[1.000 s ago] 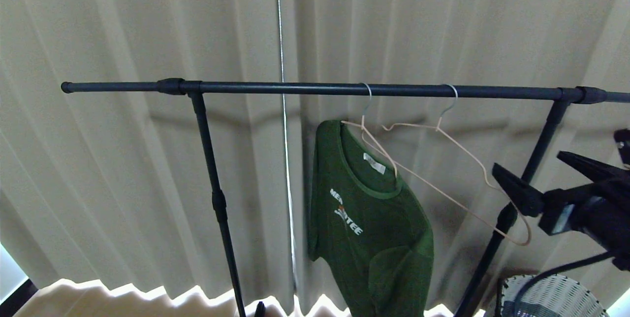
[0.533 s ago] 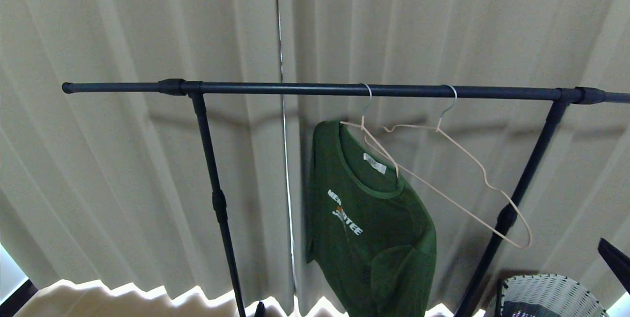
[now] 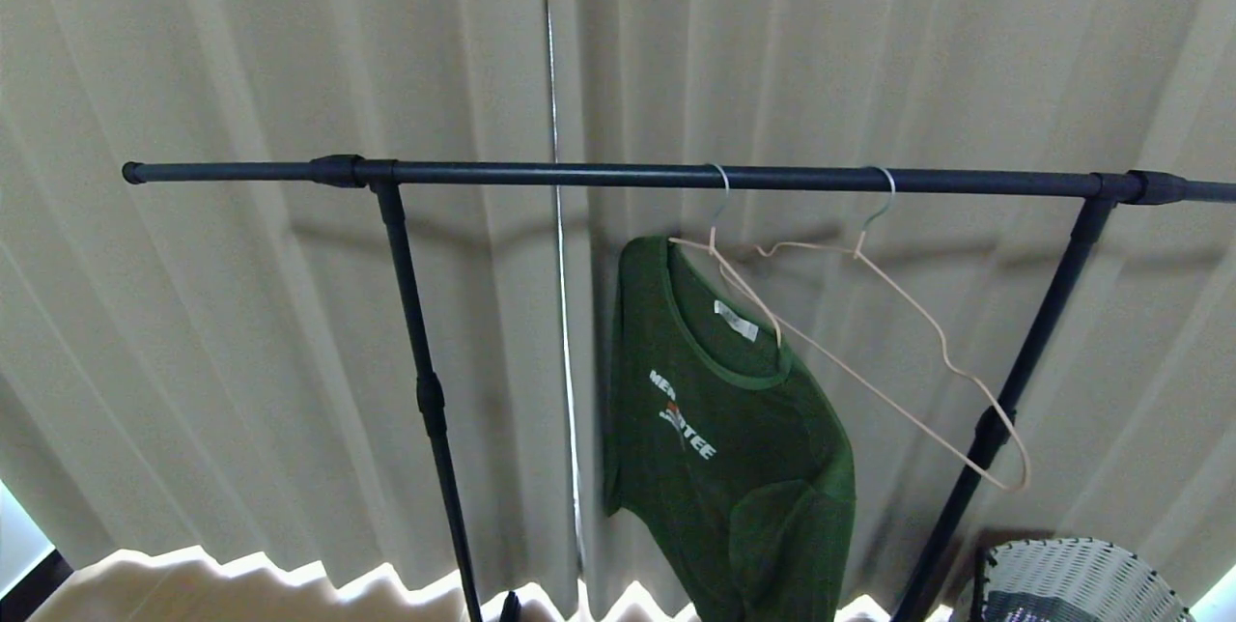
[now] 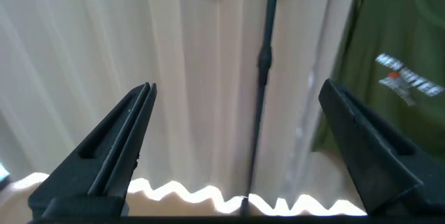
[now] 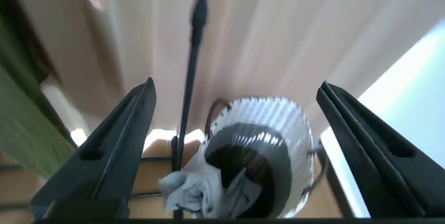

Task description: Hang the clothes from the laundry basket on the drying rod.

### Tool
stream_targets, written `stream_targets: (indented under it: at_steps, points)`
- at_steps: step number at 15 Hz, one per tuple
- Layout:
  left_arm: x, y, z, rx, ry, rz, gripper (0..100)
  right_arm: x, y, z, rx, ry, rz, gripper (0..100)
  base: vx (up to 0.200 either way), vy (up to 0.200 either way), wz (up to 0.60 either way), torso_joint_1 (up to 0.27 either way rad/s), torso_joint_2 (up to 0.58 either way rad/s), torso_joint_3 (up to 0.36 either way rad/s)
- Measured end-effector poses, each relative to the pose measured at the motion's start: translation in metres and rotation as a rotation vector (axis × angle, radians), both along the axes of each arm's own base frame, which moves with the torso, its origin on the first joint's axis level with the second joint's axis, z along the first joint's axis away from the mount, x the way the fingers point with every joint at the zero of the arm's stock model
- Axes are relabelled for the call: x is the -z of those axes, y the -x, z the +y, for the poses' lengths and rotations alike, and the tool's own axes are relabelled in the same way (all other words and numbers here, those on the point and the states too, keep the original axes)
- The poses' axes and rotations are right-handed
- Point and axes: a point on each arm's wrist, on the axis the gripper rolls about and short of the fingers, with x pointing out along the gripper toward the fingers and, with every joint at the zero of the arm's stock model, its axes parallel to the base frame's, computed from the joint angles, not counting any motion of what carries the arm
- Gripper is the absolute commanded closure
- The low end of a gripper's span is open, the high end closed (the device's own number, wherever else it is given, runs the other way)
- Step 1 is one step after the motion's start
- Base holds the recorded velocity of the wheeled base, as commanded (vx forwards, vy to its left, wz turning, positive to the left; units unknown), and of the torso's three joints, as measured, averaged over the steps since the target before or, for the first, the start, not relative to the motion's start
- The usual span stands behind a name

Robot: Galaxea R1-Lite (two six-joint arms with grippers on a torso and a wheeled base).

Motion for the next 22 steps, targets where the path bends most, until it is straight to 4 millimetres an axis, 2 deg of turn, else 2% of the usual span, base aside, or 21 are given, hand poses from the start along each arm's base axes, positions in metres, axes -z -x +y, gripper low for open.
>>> stream_targets:
  at_steps: [4, 9, 19, 22]
  points:
    - [0.0, 0.0, 0.0, 0.001, -0.002, 0.0, 0, 0.017, 0.012, 0.001, 0.024, -0.02, -0.086, 0, 0.0, 0.0, 0.0, 0.0, 0.0, 0.0]
    - [0.0, 0.0, 0.0, 0.001, -0.003, -0.001, 0, 0.027, 0.008, 0.007, -0.228, -0.121, -0.276, 0, 0.0, 0.0, 0.0, 0.0, 0.0, 0.0]
    - [0.0, 0.0, 0.0, 0.003, -0.003, -0.001, 0, 0.033, 0.007, 0.009, -0.277, -0.125, -0.264, 0, 0.0, 0.0, 0.0, 0.0, 0.0, 0.0]
    - [0.0, 0.0, 0.0, 0.003, -0.003, 0.0, 0, 0.033, 0.007, 0.009, -0.277, -0.125, -0.264, 0, -0.2, 0.0, 0.0, 0.015, 0.0, -0.007]
